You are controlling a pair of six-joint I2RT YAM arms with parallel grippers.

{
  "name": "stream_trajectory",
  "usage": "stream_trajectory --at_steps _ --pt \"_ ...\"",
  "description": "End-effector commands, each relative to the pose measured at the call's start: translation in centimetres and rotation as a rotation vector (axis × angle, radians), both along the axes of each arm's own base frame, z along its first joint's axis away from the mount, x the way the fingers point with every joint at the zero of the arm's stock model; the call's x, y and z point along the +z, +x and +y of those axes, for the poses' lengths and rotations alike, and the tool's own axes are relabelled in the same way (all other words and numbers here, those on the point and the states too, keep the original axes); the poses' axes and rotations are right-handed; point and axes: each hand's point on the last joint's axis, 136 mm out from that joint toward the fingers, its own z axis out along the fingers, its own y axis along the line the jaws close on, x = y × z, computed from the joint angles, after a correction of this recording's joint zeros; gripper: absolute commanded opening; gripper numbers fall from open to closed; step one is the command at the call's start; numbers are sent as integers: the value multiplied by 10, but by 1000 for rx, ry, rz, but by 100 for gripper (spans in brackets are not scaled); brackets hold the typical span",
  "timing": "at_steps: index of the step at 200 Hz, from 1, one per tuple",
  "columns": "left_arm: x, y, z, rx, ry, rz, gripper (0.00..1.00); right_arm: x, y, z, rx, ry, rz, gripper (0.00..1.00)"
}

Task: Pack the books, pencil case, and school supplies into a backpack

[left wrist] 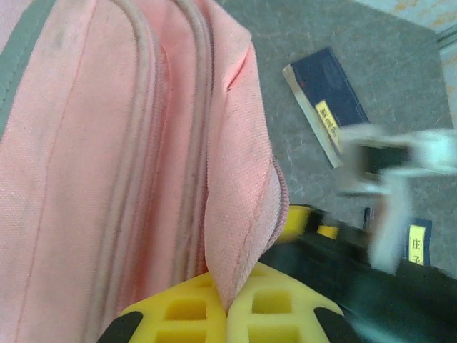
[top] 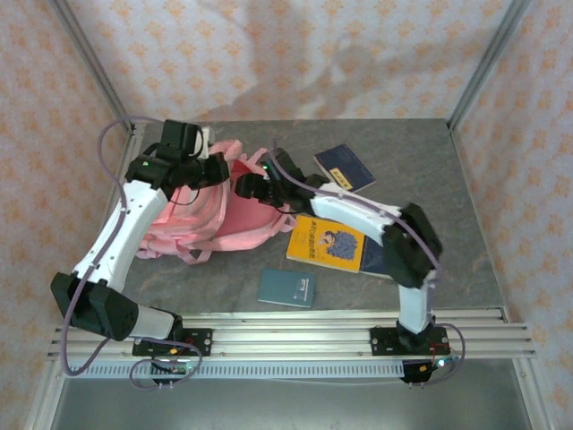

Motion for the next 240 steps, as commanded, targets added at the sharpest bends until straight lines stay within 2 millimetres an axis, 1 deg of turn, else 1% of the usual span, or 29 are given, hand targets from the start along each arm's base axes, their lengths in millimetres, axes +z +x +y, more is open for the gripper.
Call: stream_trajectory --at_steps 1,14,31,49,59,78,105,114,118,132,150,160,177,189,215,225,228,240 --pt "-16 13 -11 -5 -14 -10 0 18 -17 -47 9 -143 -125 71" --pt "-33 15 -17 -9 -11 25 0 7 -34 -69 9 -182 -101 69" --pt "-51 15 -32 -44 -27 75 0 -9 -63 -87 59 -209 -37 68" --pt "-61 9 -49 -97 -30 119 21 -27 -93 -105 87 -216 34 66" --pt "-60 4 -53 -115 -24 122 30 -34 -107 -116 88 -217 66 66" --pt "-51 -10 -53 -115 -15 100 42 -45 -131 -134 66 -192 122 66" --pt "-40 -34 -50 -108 -27 87 55 -62 -159 -148 10 -117 236 63" --pt "-39 -44 -46 -95 8 86 58 -73 -167 -153 -6 -123 286 60" --pt "-39 -49 -45 -94 13 86 58 -69 -170 -154 -9 -99 286 59" --pt "-42 -66 -51 -101 -5 88 58 -78 -182 -153 -9 -54 331 57" --pt "-64 -93 -67 -126 -47 130 59 -91 -193 -156 -21 -23 390 55" --pt "-80 -109 -74 -142 -35 163 59 -97 -196 -158 -30 -21 411 55" --pt "-105 -130 -80 -160 -15 194 59 -105 -199 -160 -46 -17 433 54" --pt "-125 -142 -79 -157 7 220 59 -109 -198 -160 -62 -9 444 51" --pt "-166 -162 -78 -158 27 276 59 -120 -198 -155 -74 12 478 48" --pt "-179 -166 -80 -158 15 290 59 -122 -197 -152 -72 21 485 47" --pt "-182 -167 -81 -160 7 294 59 -128 -197 -151 -74 11 499 47" --pt "-195 -169 -86 -164 -11 307 59 -135 -196 -148 -78 11 517 46"
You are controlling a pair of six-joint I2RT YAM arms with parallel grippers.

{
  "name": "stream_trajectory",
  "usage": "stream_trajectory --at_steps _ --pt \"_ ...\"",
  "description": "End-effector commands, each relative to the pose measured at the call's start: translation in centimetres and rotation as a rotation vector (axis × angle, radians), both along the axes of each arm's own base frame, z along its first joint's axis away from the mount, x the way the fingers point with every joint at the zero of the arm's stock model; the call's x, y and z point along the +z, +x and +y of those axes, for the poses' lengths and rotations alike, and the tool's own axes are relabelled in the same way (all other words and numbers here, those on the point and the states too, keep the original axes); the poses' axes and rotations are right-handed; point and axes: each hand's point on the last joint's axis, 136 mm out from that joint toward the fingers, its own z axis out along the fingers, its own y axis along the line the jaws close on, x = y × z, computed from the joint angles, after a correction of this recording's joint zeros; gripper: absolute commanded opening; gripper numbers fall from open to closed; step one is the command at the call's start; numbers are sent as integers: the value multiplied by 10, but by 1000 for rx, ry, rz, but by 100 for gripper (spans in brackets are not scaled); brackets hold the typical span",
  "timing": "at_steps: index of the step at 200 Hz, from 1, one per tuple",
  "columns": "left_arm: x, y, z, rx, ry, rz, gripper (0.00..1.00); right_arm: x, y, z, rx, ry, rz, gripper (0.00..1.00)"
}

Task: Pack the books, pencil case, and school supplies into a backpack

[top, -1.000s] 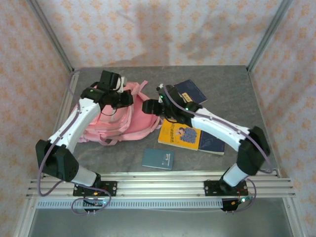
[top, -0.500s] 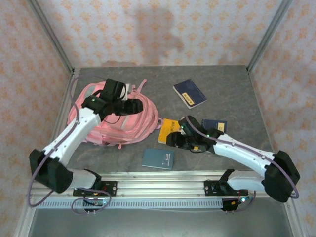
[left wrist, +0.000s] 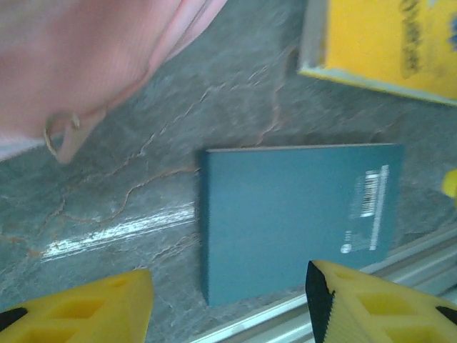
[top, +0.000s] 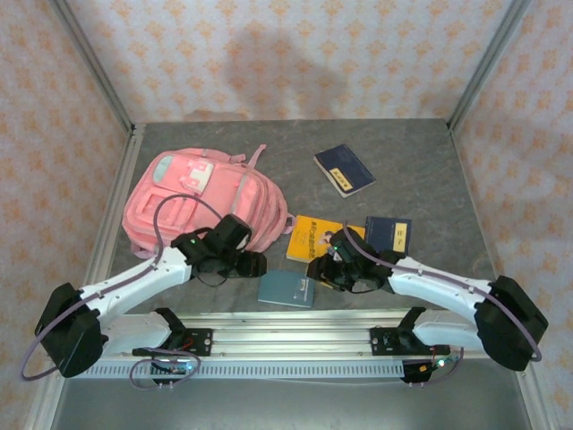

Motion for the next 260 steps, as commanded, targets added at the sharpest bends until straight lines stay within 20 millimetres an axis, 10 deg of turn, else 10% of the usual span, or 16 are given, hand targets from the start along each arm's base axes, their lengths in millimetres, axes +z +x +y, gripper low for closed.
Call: stream_trajectory --at_steps 1,132,260 --pt "-9 12 -12 52 -62 -46 59 -10 2 10 -18 34 34 46" --pt "-61 1 -52 -37 -161 130 50 -49 -2 19 -33 55 117 34" --pt "14 9 -92 -72 -455 66 47 -55 7 11 -104 25 91 27"
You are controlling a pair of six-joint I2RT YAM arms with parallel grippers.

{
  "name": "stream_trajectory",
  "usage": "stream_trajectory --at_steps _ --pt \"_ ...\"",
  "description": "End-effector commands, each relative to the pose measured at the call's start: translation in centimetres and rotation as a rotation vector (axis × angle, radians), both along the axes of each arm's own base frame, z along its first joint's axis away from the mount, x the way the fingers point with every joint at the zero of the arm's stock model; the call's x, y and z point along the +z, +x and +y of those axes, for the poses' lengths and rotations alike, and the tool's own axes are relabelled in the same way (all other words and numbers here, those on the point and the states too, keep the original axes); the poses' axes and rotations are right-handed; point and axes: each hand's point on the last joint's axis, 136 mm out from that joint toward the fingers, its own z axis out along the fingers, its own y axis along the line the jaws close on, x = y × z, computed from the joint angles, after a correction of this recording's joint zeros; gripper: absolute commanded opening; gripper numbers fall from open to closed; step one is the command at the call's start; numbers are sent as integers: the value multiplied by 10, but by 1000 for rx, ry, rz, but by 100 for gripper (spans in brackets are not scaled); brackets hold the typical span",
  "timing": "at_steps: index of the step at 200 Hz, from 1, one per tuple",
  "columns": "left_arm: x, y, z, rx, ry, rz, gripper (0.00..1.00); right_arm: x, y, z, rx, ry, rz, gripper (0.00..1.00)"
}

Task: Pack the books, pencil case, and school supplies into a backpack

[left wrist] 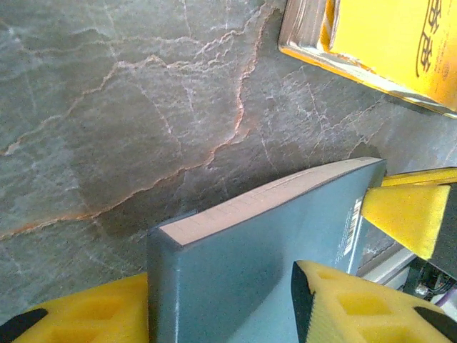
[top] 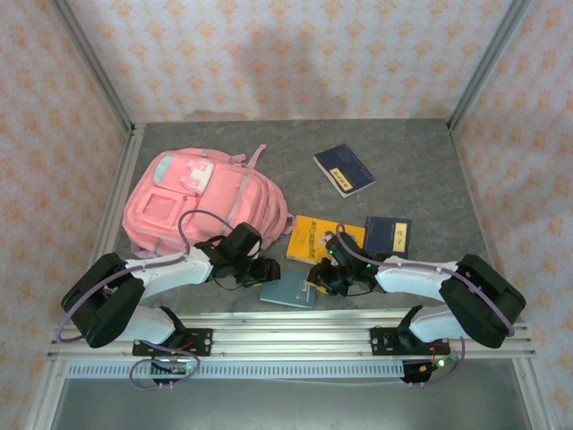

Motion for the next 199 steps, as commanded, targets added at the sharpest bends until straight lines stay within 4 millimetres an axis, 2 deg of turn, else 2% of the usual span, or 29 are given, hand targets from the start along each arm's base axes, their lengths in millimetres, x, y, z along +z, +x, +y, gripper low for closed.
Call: stream_trajectory --at_steps 1,38,73,80,89,111,124,154,169,176,183,199 --pt "51 6 -40 -71 -238 -82 47 -8 11 8 -20 16 -60 27" --pt "66 7 -42 -57 -290 -117 36 -6 15 2 -47 -1 -84 26" --pt "71 7 -48 -66 -338 -119 29 3 20 -1 -66 4 -119 26" --pt "72 7 -48 -67 -342 -120 25 5 20 -1 -66 5 -126 26" --pt "73 8 -48 -67 -337 -123 14 8 21 -2 -66 6 -138 27" --pt "89 11 -43 -76 -320 -169 0 20 24 -8 -65 -3 -178 35" --pt "106 15 -36 -74 -299 -221 0 30 26 -12 -58 -1 -214 45" --pt "159 20 -20 -64 -311 -340 0 92 31 -7 7 128 -416 70" --pt "188 21 -14 -54 -348 -393 0 129 30 -3 45 221 -526 90" --pt "200 21 -12 -51 -366 -415 0 146 29 -2 62 265 -571 95" --pt "212 20 -11 -49 -385 -433 0 162 27 0 83 312 -612 100" --pt "238 16 -12 -58 -449 -467 0 194 21 7 135 422 -684 99"
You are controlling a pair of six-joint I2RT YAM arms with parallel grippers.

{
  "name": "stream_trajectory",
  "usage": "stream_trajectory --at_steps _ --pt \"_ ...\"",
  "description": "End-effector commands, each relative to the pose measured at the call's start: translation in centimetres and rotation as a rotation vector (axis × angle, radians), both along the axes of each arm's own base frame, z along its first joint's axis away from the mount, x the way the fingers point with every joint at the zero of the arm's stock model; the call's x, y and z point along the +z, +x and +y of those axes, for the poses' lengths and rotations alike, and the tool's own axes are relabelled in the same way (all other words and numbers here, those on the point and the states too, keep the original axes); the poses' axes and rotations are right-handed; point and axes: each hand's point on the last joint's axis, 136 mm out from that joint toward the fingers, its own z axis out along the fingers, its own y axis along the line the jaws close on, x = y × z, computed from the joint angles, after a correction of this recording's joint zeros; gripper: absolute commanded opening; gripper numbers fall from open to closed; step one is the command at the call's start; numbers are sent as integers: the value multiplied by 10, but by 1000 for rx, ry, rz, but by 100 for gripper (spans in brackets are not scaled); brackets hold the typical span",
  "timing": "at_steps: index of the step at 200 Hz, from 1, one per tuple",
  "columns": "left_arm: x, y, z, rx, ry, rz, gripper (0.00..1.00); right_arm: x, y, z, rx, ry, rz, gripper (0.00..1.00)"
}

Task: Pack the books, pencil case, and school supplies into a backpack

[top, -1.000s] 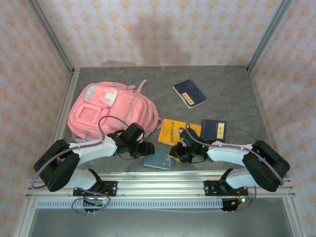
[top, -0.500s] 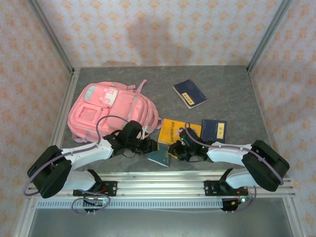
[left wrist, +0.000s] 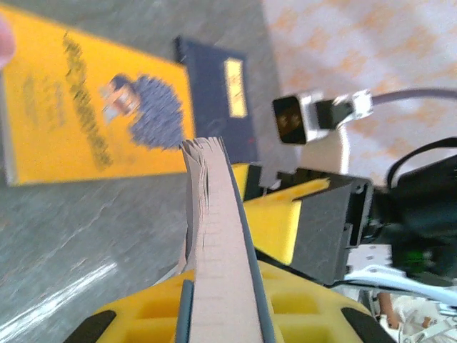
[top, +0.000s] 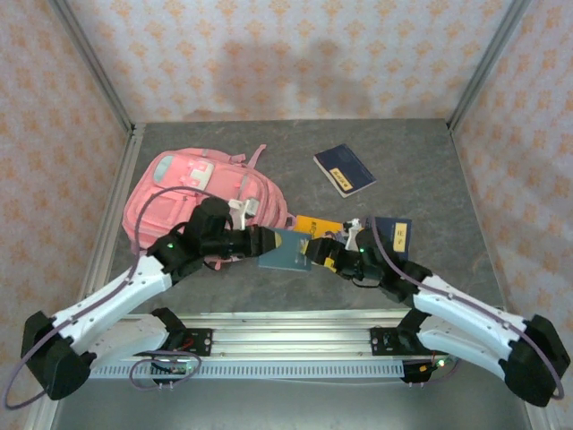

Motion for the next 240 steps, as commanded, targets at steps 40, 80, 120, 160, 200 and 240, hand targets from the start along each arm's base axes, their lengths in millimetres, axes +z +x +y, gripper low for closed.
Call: stream_trajectory --at_steps 40,80,120,160,200,240 --pt "95 -18 1 -61 -188 -162 0 111 -14 25 191 343 -258 99" --pt "116 -24 3 -60 -243 -189 0 162 -17 35 250 586 -316 99" --pt "120 -26 4 -59 -277 -197 0 183 -21 42 300 704 -333 100" --pt "110 -23 5 -49 -238 -192 0 197 -31 37 327 752 -363 82" --pt "98 -18 5 -39 -196 -182 0 190 -37 28 305 689 -370 55" --pt "94 -15 3 -38 -191 -174 0 180 -38 24 282 647 -350 32"
